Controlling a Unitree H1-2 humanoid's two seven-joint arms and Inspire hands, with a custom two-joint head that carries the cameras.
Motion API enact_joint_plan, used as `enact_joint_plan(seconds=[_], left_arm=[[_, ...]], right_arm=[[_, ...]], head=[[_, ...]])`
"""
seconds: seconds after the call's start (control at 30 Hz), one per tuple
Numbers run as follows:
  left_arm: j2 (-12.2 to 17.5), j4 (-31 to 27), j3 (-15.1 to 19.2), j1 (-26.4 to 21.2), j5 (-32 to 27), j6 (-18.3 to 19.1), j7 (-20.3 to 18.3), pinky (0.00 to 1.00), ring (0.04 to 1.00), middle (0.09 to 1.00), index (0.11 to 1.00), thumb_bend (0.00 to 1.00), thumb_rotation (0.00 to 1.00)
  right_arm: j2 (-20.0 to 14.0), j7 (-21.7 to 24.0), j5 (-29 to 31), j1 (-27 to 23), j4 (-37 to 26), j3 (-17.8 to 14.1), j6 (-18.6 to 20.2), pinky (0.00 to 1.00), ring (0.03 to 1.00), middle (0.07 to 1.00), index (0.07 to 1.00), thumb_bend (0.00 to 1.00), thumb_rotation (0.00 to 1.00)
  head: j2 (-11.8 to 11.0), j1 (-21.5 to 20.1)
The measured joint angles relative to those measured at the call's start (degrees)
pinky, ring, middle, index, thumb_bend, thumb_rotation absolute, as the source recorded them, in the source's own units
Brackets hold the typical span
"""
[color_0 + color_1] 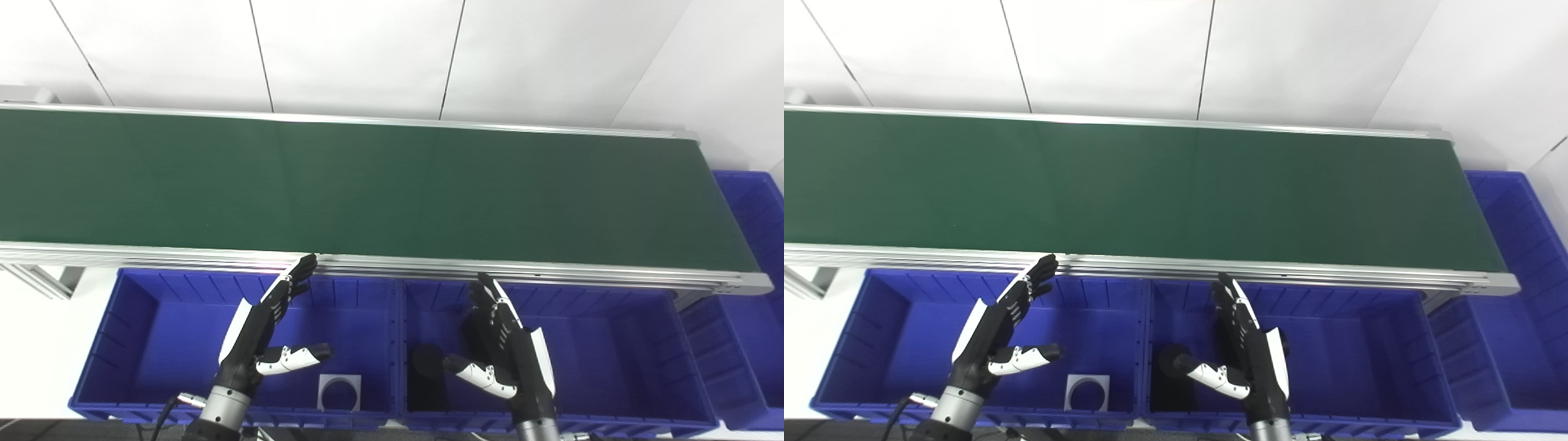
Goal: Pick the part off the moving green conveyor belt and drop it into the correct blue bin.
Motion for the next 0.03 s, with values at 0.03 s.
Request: enact_joint_plan(seconds=[0.03], left_arm=[[-0.01, 0.03, -0.09, 0.00, 0.00, 0.00, 0.00, 0.89, 0.925, 0.918, 0.900, 0.91, 0.53]], right_arm=[[0.00, 0.19, 0.27, -0.09, 0.52, -0.12, -0.01, 0.85, 0.873, 0.889, 0.925, 0.96, 0.52]], head=[[0.00, 0.00]])
